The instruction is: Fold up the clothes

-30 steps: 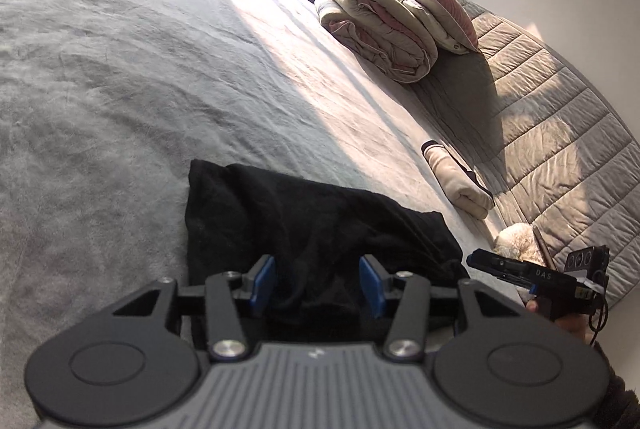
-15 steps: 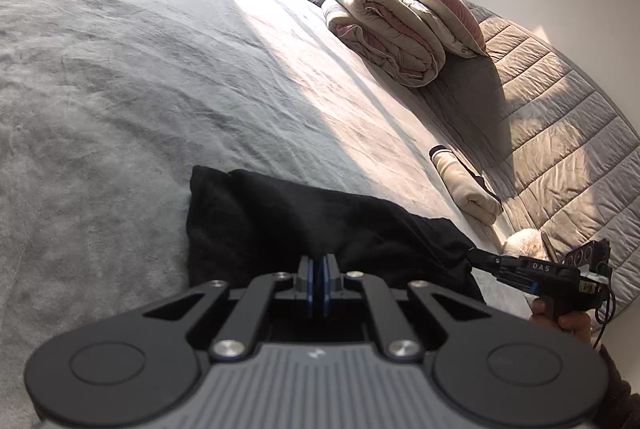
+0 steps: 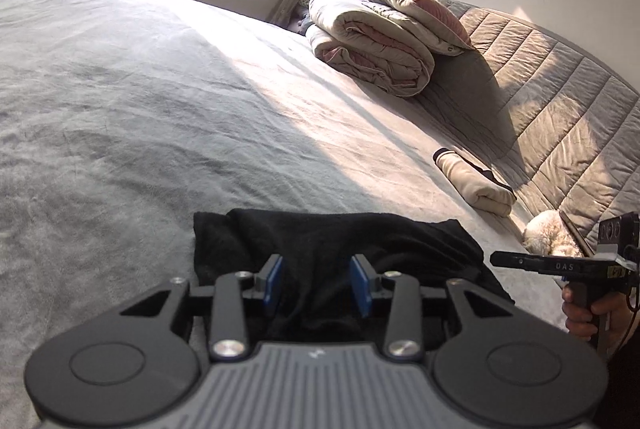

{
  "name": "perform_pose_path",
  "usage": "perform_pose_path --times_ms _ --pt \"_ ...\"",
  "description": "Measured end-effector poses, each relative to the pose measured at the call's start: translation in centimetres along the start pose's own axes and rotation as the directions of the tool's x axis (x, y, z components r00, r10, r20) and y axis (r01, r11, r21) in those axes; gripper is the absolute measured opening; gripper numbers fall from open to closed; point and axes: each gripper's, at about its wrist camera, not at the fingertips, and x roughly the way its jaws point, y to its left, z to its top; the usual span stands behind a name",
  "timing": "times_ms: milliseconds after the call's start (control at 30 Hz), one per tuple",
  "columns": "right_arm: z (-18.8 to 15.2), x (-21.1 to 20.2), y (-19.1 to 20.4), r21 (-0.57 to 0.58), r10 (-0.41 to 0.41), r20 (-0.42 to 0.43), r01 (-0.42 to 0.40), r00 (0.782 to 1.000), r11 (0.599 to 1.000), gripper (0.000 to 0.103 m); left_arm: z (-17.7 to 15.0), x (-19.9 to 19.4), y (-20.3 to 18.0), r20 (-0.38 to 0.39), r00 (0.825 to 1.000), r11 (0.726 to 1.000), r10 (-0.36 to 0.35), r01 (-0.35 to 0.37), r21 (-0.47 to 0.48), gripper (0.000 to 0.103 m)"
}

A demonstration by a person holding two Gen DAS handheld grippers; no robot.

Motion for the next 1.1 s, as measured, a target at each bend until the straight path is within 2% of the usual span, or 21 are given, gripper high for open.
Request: perform_pose_path --times_ms 100,200,300,400,433,467,500,567,733,833,967,1100 --pt "-0.3 0.3 1.7 -0.093 0.037 -0.006 -0.038 0.999 0.995 0.033 -0.6 0.9 -2.2 -0.032 0.999 0.992 -0.043 0.047 0.113 0.038" --pt "-0.9 1.4 3.6 -0.198 0.056 -0.035 -0.062 0.998 0.978 0.033 -1.3 2.2 -3.6 -0.080 0.996 0.979 -0.042 0.057 0.196 0.038" --pt "-1.7 2.6 5.0 -0.294 0.043 -0.066 -0.060 0.997 0.954 0.033 -2.2 3.5 -4.5 -0.116 0.993 0.962 0.014 0.018 0.274 0.038" --pt "-2.5 4.0 5.6 -0.363 -0.024 -0.081 -0.007 0.996 0.932 0.033 -2.9 4.5 -4.5 -0.134 0.988 0.948 0.073 -0.027 0.316 0.037" --pt "-2.8 4.4 5.6 -0.380 -0.044 -0.084 0.008 0.996 0.925 0.032 -3.0 4.5 -4.5 -0.133 0.988 0.945 0.076 -0.029 0.325 0.037" --pt "-3.0 4.5 5.6 -0.392 -0.054 -0.079 0.018 0.995 0.920 0.024 -3.1 4.5 -4.6 -0.129 0.988 0.942 0.080 -0.032 0.335 0.036" --pt "-3.0 4.5 5.5 -0.401 -0.056 -0.074 0.022 0.996 0.916 0.018 -3.2 4.4 -4.7 -0.126 0.989 0.938 0.083 -0.035 0.345 0.022" --pt "-2.8 4.2 5.4 -0.402 -0.052 -0.069 0.020 0.996 0.915 0.011 -3.1 4.1 -4.7 -0.120 0.989 0.934 0.081 -0.034 0.355 0.005" --pt "-1.9 2.4 4.8 -0.364 0.005 -0.043 -0.020 0.999 0.931 0.008 -2.1 2.4 -4.0 -0.070 0.997 0.951 0.022 0.001 0.310 0.003" --pt "-1.4 1.6 4.6 -0.358 0.034 -0.041 -0.046 0.999 0.933 0.008 -1.8 1.9 -3.6 -0.078 0.997 0.955 -0.002 0.025 0.297 0.003" --pt "-1.9 2.6 4.5 -0.381 0.010 -0.099 -0.047 0.995 0.923 0.008 -2.5 3.3 -3.8 -0.153 0.987 0.942 0.047 0.007 0.335 0.004" --pt "-3.2 4.0 4.7 -0.421 -0.030 -0.140 -0.032 0.990 0.907 0.013 -3.1 4.0 -4.1 -0.161 0.984 0.934 0.073 -0.011 0.357 0.007"
